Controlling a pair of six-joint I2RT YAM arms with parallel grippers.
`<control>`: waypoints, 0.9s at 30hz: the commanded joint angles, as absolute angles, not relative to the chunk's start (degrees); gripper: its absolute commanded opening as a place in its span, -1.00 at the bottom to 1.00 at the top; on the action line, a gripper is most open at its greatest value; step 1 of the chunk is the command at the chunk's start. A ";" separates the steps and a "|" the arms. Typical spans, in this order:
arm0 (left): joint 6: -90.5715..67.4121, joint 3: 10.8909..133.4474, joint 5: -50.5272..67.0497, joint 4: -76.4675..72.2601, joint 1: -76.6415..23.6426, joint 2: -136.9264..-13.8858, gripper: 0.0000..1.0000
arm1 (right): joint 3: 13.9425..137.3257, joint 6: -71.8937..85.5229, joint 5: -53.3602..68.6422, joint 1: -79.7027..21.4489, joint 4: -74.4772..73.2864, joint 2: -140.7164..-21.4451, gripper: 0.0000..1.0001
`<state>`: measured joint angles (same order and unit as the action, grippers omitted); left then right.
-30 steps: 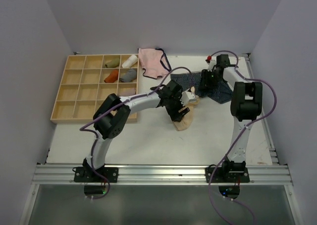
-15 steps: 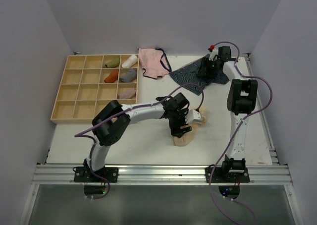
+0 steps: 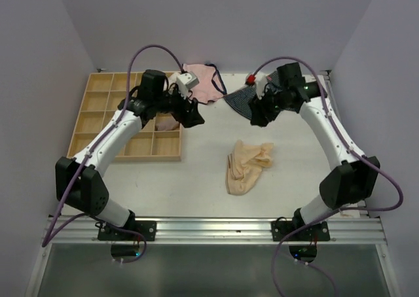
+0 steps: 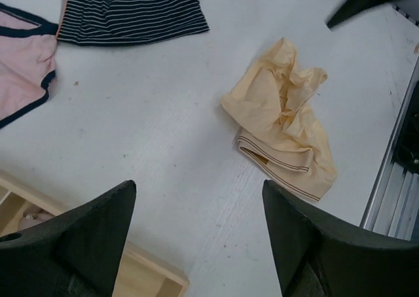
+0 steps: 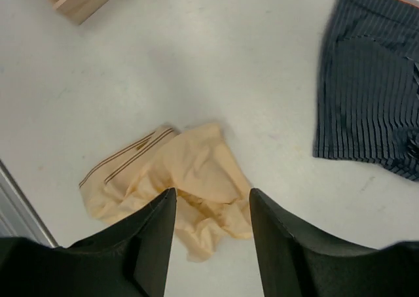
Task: Roll the underwear
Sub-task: Move the underwear to the center of the board, then flatten the underwear
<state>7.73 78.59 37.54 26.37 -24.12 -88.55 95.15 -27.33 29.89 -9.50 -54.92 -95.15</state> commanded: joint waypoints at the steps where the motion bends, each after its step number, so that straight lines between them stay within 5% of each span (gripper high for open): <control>1: 2.73 75.15 42.01 25.75 -19.45 -85.88 0.64 | 85.19 -37.52 22.69 -19.56 -59.24 -89.59 0.04; 9: 1.32 69.09 44.39 25.84 -11.95 -82.01 0.64 | 70.93 -41.47 15.12 -35.75 -53.09 -89.11 -0.12; 27: 3.78 63.19 43.50 27.33 -9.58 -80.16 0.65 | 68.29 -48.95 16.00 -43.07 -52.38 -96.85 -0.15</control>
